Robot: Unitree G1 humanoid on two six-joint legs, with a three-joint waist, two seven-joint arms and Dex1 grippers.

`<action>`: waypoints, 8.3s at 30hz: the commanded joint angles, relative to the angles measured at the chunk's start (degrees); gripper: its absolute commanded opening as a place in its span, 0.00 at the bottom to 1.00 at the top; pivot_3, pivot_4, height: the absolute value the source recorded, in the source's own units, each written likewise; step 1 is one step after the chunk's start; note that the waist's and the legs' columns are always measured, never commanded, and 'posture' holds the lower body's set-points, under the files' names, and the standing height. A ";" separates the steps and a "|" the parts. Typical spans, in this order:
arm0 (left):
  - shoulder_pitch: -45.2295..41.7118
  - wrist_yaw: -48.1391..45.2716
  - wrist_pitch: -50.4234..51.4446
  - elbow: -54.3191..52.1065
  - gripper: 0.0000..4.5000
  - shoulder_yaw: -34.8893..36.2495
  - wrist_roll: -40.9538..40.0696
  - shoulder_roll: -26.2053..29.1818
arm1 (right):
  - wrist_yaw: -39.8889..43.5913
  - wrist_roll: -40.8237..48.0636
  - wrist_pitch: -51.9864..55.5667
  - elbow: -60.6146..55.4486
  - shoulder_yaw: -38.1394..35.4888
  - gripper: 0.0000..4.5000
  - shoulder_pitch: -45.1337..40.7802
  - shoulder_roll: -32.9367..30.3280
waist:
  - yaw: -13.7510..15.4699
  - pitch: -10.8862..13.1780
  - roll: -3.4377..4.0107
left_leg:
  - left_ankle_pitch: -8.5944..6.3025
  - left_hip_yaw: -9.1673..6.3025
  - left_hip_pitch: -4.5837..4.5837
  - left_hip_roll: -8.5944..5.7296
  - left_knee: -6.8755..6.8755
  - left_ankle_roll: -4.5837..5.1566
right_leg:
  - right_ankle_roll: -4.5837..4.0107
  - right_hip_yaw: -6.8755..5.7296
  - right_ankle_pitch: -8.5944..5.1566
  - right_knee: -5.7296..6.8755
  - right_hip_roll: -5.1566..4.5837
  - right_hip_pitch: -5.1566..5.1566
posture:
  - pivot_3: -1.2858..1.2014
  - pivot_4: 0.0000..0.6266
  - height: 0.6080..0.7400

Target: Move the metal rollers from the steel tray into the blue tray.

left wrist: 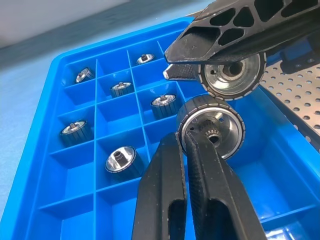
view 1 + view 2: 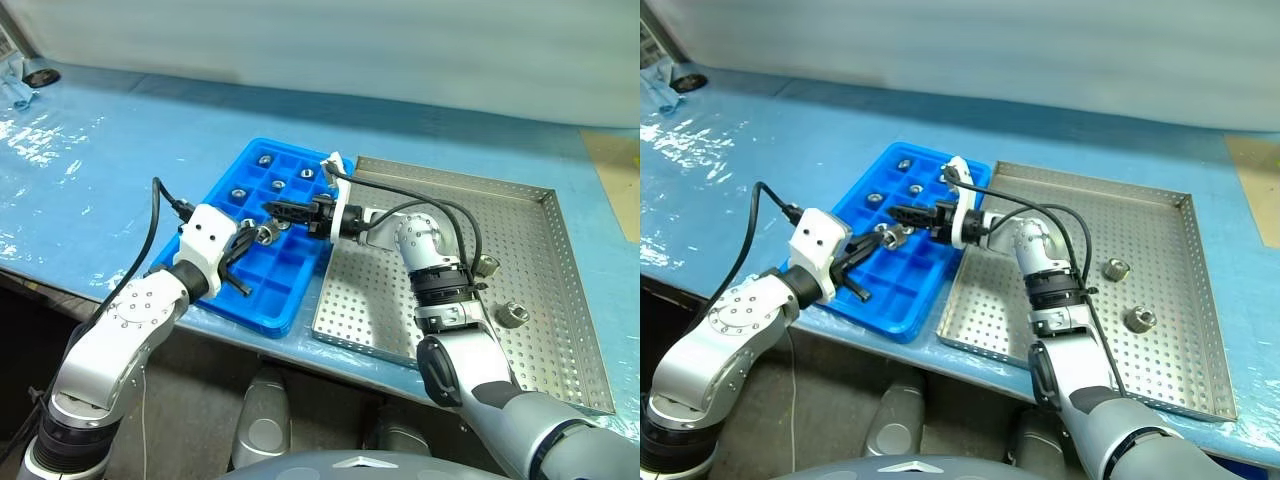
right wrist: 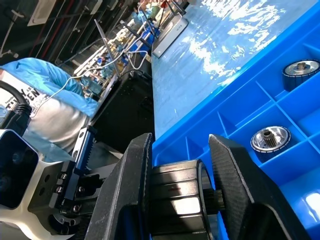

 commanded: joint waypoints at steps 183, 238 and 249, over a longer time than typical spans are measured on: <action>3.32 3.51 8.89 -0.93 0.84 4.84 4.21 -3.67 | -4.13 -27.87 -50.87 28.35 8.47 0.80 -14.44 9.58 | 2.87 0.08 0.15 | 0.03 -1.10 -0.20 0.11 0.41 -0.13 | -0.12 0.33 -0.09 1.17 0.84 -0.79 | 0.74 0.24 1.00; -13.76 -7.86 -11.93 17.21 0.84 -1.12 6.91 -4.43 | 7.55 -22.19 -39.66 2.10 5.16 0.80 1.22 -13.38 | -5.20 0.07 0.12 | 0.23 -1.05 -0.47 0.20 0.94 -0.41 | -0.63 0.20 0.23 1.18 0.84 -0.78 | 0.63 0.24 1.00; -11.92 -9.59 -11.87 16.36 0.84 1.41 5.48 -2.49 | 16.28 -19.44 -32.38 -2.11 6.85 0.80 4.12 -19.01 | -6.37 0.07 0.12 | 0.23 -1.04 -0.46 0.19 0.92 -0.41 | -0.64 0.20 0.23 1.16 0.83 -0.77 | 0.64 0.24 1.00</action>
